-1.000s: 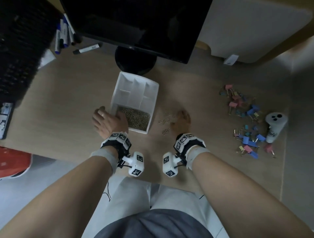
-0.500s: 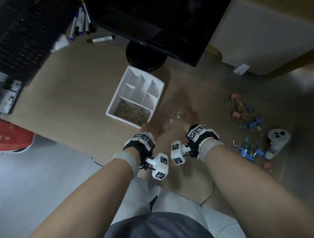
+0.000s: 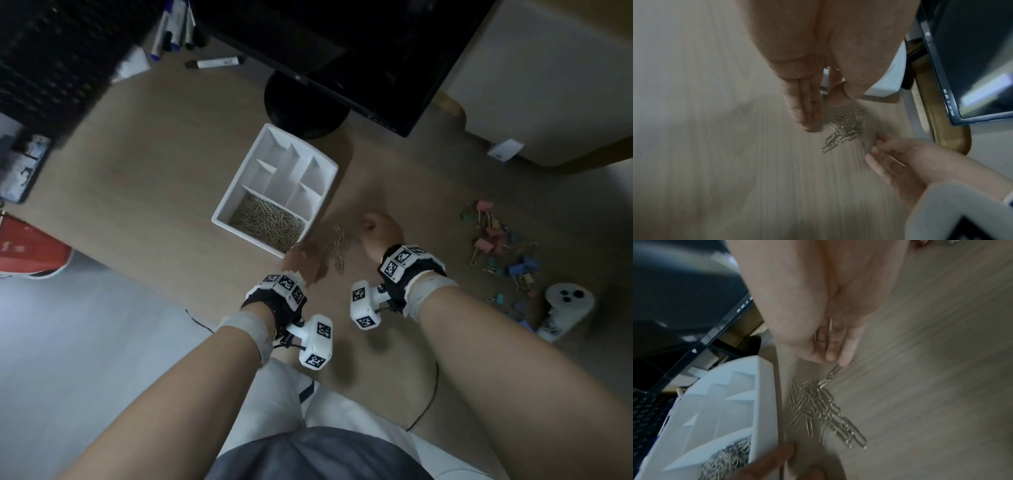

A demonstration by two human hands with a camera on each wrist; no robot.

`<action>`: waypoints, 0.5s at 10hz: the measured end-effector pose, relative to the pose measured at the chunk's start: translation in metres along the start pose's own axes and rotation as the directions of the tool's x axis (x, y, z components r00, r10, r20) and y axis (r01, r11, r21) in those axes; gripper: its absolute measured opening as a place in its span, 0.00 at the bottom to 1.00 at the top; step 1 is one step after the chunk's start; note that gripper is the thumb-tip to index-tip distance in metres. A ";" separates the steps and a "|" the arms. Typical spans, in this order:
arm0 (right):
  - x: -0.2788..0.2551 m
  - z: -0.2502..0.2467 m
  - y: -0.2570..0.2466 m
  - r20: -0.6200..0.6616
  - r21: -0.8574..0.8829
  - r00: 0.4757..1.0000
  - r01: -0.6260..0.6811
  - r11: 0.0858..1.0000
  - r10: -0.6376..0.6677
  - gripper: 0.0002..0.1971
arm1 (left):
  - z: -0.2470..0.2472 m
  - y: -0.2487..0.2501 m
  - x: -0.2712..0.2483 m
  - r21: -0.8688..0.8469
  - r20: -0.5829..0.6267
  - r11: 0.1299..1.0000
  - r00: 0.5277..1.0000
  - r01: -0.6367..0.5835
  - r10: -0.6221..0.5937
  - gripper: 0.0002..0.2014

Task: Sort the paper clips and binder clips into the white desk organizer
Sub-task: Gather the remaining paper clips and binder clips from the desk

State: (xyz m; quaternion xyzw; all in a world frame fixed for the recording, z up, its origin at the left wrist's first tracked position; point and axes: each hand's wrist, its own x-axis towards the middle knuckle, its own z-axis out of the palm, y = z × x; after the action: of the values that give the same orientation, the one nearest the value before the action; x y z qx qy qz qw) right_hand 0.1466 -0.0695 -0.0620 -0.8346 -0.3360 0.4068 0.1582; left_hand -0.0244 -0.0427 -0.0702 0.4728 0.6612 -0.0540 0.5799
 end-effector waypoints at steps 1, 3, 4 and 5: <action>-0.006 0.011 -0.005 0.106 0.072 0.992 0.059 0.996 -0.066 0.16 | 0.001 0.001 -0.002 -0.073 0.018 0.997 0.999 -0.026 0.028 0.25; -0.011 -0.006 0.006 -0.073 0.096 0.997 0.027 0.995 -0.020 0.18 | 0.009 0.013 -0.004 -0.193 0.060 0.981 0.998 -0.020 0.032 0.19; -0.010 -0.014 0.013 -0.058 -0.053 0.998 -0.032 0.998 0.029 0.13 | 0.006 0.009 -0.007 -0.250 0.042 0.968 0.999 -0.022 0.034 0.19; -0.013 -0.001 0.013 0.012 -0.053 1.000 -0.011 0.999 0.011 0.13 | -0.004 0.011 -0.012 -0.226 -0.004 0.973 0.999 -0.046 0.047 0.18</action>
State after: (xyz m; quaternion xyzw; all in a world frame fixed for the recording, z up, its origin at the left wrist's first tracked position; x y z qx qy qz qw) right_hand 0.1471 -0.0880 -0.0610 -0.8378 -0.3431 0.4038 0.1315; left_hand -0.0210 -0.0410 -0.0537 0.4192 0.6515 0.0346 0.6314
